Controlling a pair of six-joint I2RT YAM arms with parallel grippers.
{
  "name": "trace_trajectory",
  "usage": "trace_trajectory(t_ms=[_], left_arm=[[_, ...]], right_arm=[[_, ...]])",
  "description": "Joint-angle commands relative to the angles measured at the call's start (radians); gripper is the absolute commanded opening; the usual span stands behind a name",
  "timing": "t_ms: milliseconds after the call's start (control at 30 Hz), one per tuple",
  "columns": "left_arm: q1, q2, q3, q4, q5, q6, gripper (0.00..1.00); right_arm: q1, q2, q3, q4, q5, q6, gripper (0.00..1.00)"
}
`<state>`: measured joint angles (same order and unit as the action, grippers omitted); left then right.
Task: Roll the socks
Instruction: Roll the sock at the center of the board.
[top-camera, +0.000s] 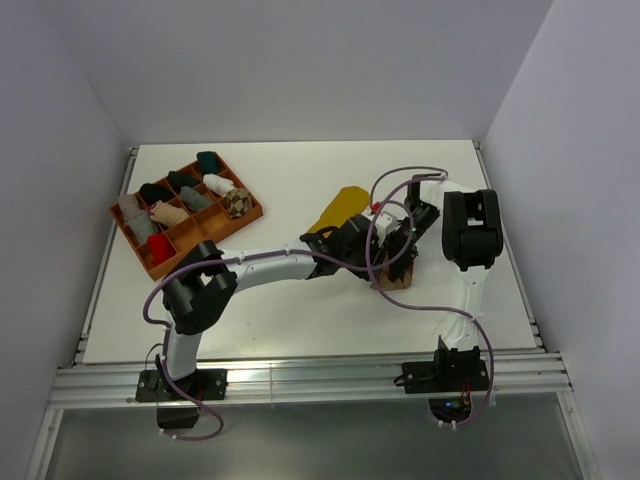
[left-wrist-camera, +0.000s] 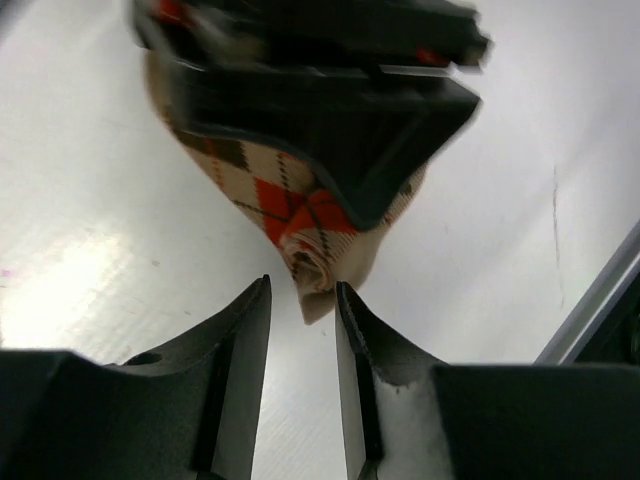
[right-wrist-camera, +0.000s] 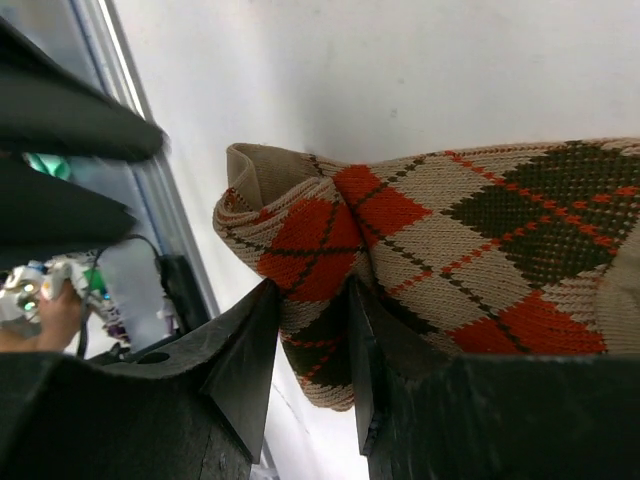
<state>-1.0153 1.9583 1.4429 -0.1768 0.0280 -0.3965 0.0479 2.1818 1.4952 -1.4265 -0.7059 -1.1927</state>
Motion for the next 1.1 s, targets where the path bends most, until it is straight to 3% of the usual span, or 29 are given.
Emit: trace_trajectory(t_ms=[0, 233, 533, 1067], left_arm=[[-0.029, -0.009, -0.044, 0.101, -0.010, 0.123, 0.37], [-0.040, -0.010, -0.140, 0.290, 0.006, 0.130, 0.42], [-0.077, -0.019, -0.208, 0.418, 0.032, 0.212, 0.48], [-0.085, 0.016, -0.222, 0.468, 0.081, 0.271, 0.51]], right_arm=[[0.012, 0.030, -0.035, -0.017, 0.031, -0.047, 0.40], [0.010, 0.015, -0.059, -0.017, 0.010, -0.050, 0.40], [0.012, 0.013, -0.082, -0.005, 0.003, -0.039, 0.40], [0.013, 0.007, -0.104, 0.023, 0.005, -0.015, 0.39]])
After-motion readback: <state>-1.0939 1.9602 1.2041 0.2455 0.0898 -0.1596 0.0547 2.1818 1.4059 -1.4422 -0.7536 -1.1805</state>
